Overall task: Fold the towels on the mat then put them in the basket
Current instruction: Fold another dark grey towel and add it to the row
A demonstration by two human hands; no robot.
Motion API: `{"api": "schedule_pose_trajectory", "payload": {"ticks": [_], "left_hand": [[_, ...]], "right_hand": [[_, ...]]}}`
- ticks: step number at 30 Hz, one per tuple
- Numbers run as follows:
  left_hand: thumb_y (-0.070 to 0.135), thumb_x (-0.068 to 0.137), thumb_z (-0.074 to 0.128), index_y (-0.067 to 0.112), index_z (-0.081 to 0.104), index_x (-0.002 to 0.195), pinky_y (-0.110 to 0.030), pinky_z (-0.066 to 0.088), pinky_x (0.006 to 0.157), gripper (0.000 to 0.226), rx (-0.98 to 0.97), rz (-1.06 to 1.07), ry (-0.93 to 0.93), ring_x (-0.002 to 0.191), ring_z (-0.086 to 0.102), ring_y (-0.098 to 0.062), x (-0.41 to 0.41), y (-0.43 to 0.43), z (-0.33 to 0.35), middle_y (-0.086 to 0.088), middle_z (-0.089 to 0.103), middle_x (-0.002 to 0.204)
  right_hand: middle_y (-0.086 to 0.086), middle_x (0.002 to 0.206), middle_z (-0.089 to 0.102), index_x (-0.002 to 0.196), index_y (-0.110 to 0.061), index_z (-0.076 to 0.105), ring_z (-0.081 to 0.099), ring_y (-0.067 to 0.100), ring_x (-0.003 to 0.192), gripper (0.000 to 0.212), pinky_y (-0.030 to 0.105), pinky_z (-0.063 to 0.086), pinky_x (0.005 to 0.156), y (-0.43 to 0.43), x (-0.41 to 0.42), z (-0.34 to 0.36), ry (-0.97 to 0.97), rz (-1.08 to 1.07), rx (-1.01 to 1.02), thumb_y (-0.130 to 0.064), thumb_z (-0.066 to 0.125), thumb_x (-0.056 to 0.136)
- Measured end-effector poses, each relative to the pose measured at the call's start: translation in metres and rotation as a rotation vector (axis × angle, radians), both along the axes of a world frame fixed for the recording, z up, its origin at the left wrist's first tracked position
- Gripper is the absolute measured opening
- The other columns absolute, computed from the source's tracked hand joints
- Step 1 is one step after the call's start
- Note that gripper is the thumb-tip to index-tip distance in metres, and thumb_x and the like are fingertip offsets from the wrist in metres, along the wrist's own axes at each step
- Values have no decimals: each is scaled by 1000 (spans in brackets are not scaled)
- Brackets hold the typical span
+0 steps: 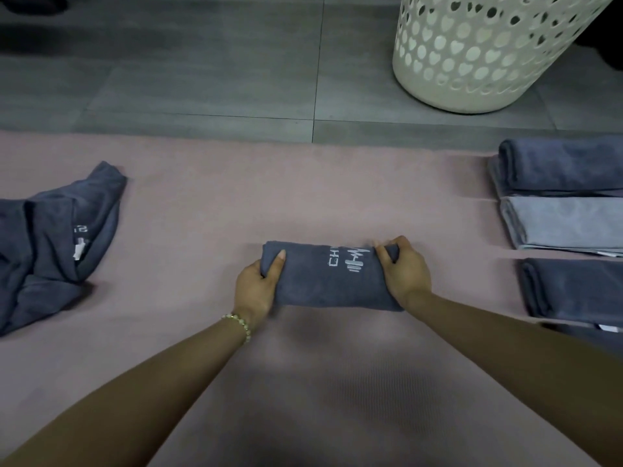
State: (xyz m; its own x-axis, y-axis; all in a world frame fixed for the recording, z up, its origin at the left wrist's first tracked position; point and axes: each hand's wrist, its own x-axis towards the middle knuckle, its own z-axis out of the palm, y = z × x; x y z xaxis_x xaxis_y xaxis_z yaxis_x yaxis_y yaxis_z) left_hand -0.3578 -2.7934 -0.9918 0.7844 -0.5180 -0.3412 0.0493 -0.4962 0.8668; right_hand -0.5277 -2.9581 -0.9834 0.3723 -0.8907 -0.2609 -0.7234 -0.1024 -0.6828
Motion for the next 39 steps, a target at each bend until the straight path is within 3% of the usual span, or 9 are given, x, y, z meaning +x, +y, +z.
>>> {"api": "schedule_pose_trajectory", "payload": {"ticks": [5,8,13,19,25,29,33,37,39], "left_hand": [[41,92,53,-9,64,81,-33,50,63,52,9,-30,3,70,61,-21,3,1,-1,-14,66,72],[41,93,53,-6,64,80,-33,51,64,51,-1,-15,3,70,62,-21,1,3,-4,-15,68,74],[37,93,55,3,58,76,-14,40,48,38,-2,-4,-63,62,53,-14,-3,2,3,-4,59,66],[54,74,69,3,55,84,-28,48,74,54,61,335,45,76,57,-19,-17,10,2,-8,59,81],[43,90,57,13,59,115,-26,55,79,39,-10,-82,643,90,62,-17,-45,12,32,-6,67,101],[20,87,66,13,60,121,-29,55,86,36,-286,-26,700,103,66,-20,-50,5,36,-7,69,114],[12,82,69,10,62,120,-27,56,80,38,-345,-129,626,103,67,-23,-42,-3,49,-9,70,112],[8,81,71,13,57,124,-33,55,86,46,-347,-274,556,106,66,-23,-52,-26,65,-8,69,115],[8,80,72,18,56,123,-32,55,86,47,-349,-377,540,106,65,-22,-63,-41,76,-5,69,115]], "right_hand": [[2,91,58,95,-14,51,56,24,87,34,34,42,72,-4,2,4,10,-9,-184,-47,55,89],[1,115,55,114,-14,56,52,18,104,44,34,41,93,-9,17,20,-103,261,-370,-45,65,83],[-10,121,57,120,-31,55,54,10,110,56,31,43,100,7,57,29,104,762,200,-64,62,75],[-6,101,69,99,-24,67,62,13,95,46,34,50,92,8,66,11,45,545,229,-62,66,74],[5,92,73,92,-10,74,67,16,86,59,32,54,83,7,69,14,75,438,363,-65,69,68],[4,89,69,89,-7,64,64,15,79,46,29,53,78,32,60,19,-117,288,585,-52,68,79],[1,83,63,86,-11,55,60,12,75,40,20,47,64,26,44,35,-152,273,495,-49,67,81],[3,123,48,132,-10,36,52,17,113,71,27,48,92,-4,31,66,-277,189,436,-38,74,78],[6,127,54,134,-9,39,57,21,114,66,26,53,87,-16,26,85,-455,181,504,-25,74,81]]}}
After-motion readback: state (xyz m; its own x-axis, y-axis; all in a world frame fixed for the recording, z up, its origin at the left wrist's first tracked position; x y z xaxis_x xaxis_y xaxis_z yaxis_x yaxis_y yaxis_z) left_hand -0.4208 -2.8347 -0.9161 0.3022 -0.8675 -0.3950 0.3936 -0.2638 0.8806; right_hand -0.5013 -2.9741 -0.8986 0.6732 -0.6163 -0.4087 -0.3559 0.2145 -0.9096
